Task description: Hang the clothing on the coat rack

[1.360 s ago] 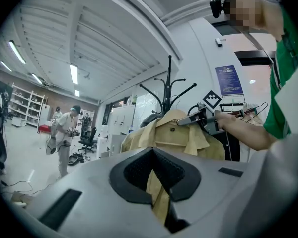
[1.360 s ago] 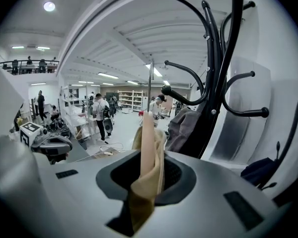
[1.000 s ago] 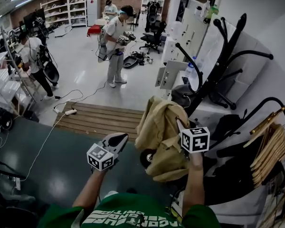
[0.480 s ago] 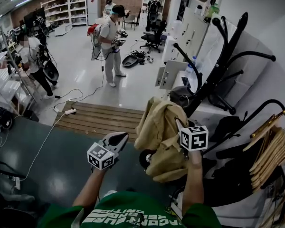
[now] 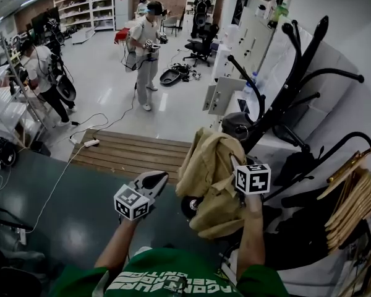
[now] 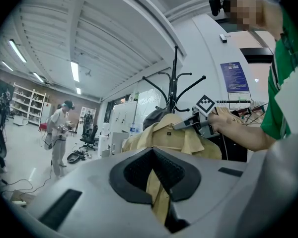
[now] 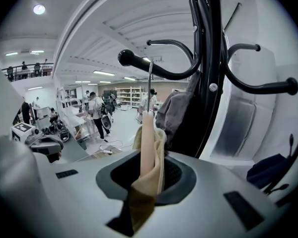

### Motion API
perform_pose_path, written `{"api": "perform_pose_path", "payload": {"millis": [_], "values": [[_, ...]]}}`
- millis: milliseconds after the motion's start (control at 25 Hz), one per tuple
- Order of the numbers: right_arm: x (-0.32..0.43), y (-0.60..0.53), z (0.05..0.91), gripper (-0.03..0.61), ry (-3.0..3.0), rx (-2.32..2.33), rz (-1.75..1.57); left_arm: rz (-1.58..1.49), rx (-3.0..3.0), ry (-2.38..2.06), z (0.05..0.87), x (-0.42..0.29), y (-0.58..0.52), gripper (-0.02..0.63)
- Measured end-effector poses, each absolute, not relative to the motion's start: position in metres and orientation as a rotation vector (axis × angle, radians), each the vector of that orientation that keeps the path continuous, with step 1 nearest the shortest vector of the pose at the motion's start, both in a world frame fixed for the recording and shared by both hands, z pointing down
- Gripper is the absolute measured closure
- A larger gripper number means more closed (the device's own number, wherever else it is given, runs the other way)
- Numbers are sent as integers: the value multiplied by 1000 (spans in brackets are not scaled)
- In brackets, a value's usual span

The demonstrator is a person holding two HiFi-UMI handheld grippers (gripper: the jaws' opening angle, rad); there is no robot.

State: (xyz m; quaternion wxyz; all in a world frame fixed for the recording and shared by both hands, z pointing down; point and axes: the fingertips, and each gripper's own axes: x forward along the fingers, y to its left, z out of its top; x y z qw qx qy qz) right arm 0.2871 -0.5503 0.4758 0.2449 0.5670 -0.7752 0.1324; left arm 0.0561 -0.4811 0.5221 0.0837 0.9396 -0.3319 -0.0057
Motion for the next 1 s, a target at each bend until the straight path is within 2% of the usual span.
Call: {"api": "perform_pose_path", "payload": {"millis": [520,800,1000], "values": [[300,-561,484,511,-2076,1629,364,-15,2801,-984,521,51,-477,609],[300,-546,478,439,-2091,1689,388,-19,2806,-967,520,44,-465,609],[304,-521,471,430,-2071,1763,372,-12,2810,-945,523,38,-450,609]]}}
